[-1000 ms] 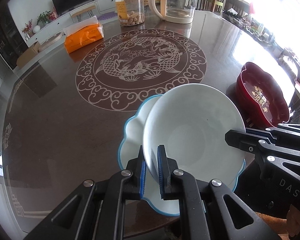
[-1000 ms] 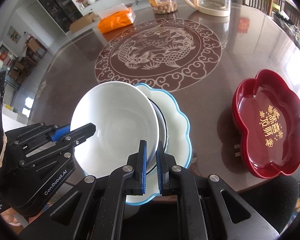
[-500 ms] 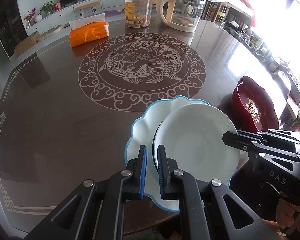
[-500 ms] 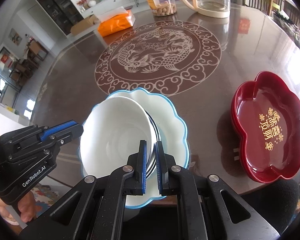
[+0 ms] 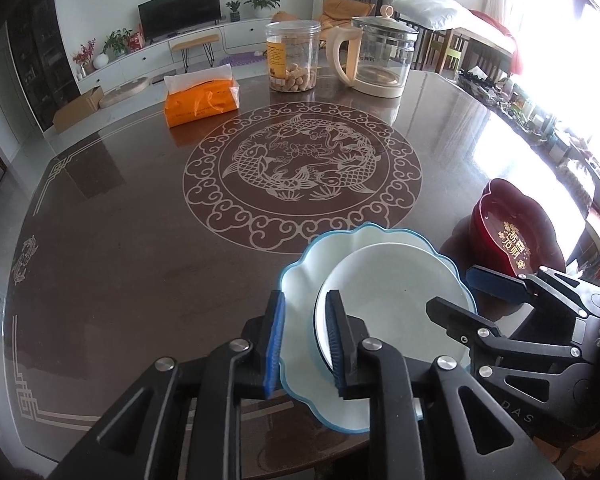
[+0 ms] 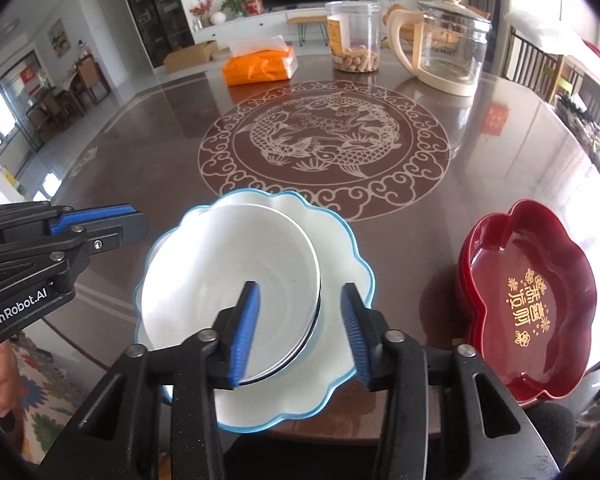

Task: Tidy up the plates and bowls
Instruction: 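Open both tools and pull them back from the bowl stack, then move both tools to the rim of the blue-rimmed bowl stack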

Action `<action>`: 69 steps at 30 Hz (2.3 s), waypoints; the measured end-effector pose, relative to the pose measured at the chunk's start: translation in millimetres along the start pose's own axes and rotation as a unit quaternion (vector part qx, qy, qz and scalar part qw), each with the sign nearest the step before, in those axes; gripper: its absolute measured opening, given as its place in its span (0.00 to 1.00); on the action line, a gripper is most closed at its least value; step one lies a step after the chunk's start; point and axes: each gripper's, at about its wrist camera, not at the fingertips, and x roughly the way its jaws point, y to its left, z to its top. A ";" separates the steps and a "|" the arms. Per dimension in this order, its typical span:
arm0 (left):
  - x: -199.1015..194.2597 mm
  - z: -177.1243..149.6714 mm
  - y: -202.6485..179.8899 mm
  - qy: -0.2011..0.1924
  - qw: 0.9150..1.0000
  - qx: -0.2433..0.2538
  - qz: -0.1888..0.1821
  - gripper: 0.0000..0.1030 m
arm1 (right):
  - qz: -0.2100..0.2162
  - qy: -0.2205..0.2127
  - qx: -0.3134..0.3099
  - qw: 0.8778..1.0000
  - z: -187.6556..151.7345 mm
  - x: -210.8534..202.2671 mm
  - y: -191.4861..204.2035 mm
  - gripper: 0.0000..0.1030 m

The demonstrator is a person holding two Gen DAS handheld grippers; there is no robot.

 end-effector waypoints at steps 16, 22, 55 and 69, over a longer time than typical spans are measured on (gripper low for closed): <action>-33.3 -0.5 -13.8 -0.065 0.996 -0.007 0.054 0.78 | -0.045 -0.126 0.006 0.991 -0.4 -79.7 -4.5 0.67; -48.8 -5.5 -17.0 -0.083 0.995 -0.008 0.058 0.80 | -0.074 -0.148 0.011 0.986 -8.0 -99.0 -11.6 0.71; 36.0 -67.3 60.7 0.027 0.988 -0.112 -0.104 0.55 | -0.009 -0.041 0.047 0.998 -45.9 -27.3 -41.3 0.34; 57.1 -64.9 47.9 0.045 0.982 -0.096 -0.158 0.32 | 0.034 0.021 0.051 0.998 -27.5 22.5 -45.4 0.17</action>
